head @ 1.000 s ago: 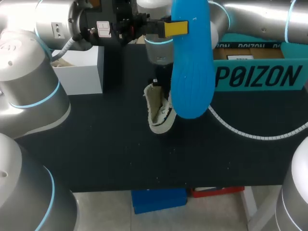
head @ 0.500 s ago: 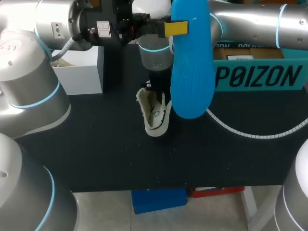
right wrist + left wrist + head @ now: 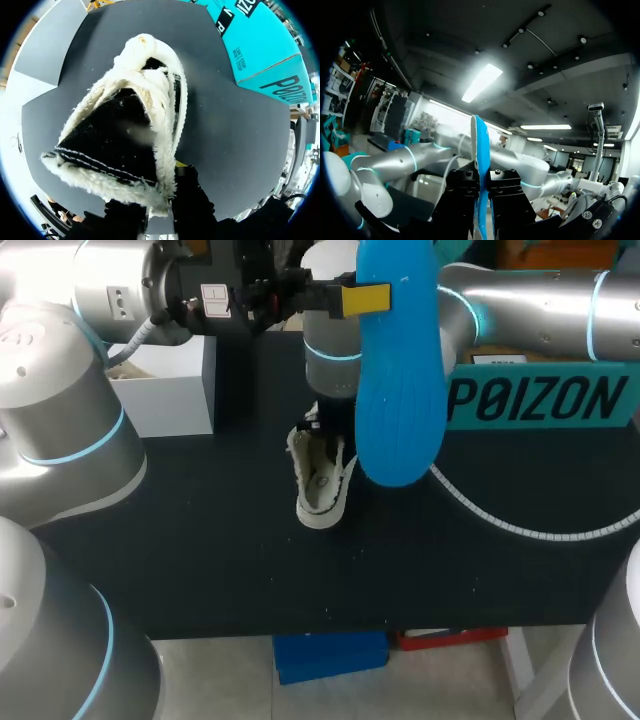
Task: Take the shoe out of the shoebox, open the shoe tongue, remove and reinsert the insole, then place the shoe into the shoebox
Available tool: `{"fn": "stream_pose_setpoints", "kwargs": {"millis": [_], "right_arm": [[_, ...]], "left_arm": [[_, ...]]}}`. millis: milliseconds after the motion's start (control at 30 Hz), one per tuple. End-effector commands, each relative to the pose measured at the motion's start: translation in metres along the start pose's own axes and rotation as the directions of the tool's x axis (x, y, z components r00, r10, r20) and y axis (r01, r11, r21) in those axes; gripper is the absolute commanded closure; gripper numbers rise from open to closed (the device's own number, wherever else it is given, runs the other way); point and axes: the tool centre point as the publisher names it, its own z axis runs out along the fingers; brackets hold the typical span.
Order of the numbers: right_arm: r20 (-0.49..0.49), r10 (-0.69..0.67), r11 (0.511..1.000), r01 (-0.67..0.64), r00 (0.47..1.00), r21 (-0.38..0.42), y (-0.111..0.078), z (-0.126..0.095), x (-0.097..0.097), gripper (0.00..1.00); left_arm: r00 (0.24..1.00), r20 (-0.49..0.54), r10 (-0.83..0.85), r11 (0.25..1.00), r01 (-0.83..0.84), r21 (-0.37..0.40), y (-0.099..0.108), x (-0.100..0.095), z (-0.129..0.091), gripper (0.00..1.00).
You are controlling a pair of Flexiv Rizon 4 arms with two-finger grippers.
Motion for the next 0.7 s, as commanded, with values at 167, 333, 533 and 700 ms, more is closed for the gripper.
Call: {"fn": "stream_pose_setpoints", "kwargs": {"millis": [167,333,533,700], "right_arm": [[-0.164,0.003,0.996,-0.016,0.987,-0.083,-0.010,-0.045,-0.024,0.00],[-0.360,-0.022,0.995,-0.014,0.933,-0.096,-0.016,-0.088,-0.031,0.00],[-0.588,-0.043,0.994,-0.027,0.807,-0.110,-0.020,-0.124,-0.037,0.00],[-0.588,-0.043,0.994,-0.027,0.807,-0.110,-0.020,-0.124,-0.037,0.00]], "left_arm": [[1.000,0.003,0.001,1.000,-0.001,0.000,0.001,0.000,0.001,1.00],[1.000,0.003,0.001,1.000,-0.001,0.000,0.001,0.000,0.001,1.00],[1.000,0.003,0.001,1.000,-0.001,0.000,0.001,0.000,0.001,1.00],[1.000,0.003,0.001,1.000,-0.001,0.000,0.001,0.000,0.001,1.00]]}}
